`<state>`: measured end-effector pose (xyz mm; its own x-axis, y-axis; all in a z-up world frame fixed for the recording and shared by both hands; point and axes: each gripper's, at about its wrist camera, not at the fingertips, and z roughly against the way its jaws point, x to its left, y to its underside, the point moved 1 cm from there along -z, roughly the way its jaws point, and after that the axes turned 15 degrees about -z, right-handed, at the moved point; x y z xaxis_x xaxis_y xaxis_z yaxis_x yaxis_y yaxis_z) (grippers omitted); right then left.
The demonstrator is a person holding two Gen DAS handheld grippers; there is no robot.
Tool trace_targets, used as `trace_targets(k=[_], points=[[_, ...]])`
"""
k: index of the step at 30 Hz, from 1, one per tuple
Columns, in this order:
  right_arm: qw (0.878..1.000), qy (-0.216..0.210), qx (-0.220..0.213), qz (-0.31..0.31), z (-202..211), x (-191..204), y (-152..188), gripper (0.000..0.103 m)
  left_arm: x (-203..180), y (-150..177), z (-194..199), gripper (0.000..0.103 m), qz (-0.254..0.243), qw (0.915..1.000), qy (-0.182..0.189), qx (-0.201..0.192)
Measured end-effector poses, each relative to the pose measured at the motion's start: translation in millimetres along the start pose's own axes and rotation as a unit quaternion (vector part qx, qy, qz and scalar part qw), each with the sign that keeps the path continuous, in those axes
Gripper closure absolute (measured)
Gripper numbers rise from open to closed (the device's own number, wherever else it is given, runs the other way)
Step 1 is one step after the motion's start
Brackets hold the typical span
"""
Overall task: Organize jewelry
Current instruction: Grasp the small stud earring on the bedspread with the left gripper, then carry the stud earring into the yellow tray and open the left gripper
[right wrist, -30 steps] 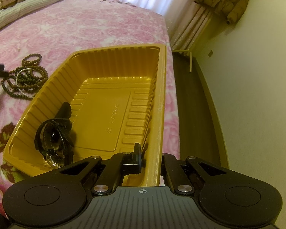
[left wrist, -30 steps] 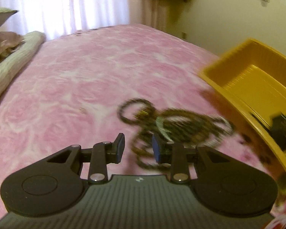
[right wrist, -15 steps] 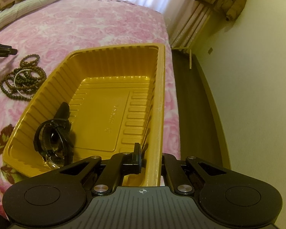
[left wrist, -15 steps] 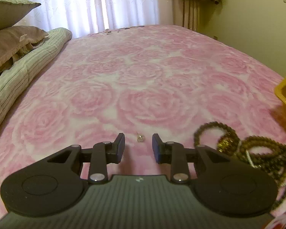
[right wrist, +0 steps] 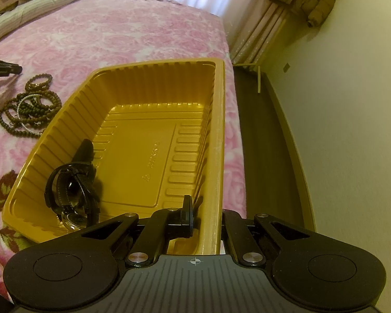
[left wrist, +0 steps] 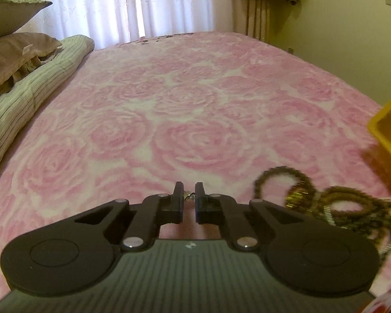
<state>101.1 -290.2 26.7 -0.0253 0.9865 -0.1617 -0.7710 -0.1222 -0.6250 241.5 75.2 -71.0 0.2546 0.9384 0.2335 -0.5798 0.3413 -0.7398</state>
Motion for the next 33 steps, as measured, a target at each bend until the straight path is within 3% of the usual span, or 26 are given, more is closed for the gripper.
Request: trace_targets(k=[6,10,17,23,33], points=[[1.0,-0.002,-0.004,-0.001,0,-2,1,0.099,-27,-6,48,0.096,-0.014,0.9991,0.031,-0.025],[1.0,-0.004,-0.005,-0.004,1,-3,3,0.099,-56,-14,81,0.096,-0.034,0.9955,0.072,-0.051],[1.0,-0.006,-0.007,-0.004,0,-1,6,0.099,-127,-33,124,0.096,-0.079,0.9774,0.176,-0.087],[1.0,-0.007,-0.007,-0.007,0,-2,6,0.099,-179,-46,132,0.096,-0.097,0.9617,0.235,-0.102],[1.0,-0.009,-0.008,-0.006,1,-2,6,0.099,-205,-60,106,0.096,-0.097,0.9577,0.254,-0.096]])
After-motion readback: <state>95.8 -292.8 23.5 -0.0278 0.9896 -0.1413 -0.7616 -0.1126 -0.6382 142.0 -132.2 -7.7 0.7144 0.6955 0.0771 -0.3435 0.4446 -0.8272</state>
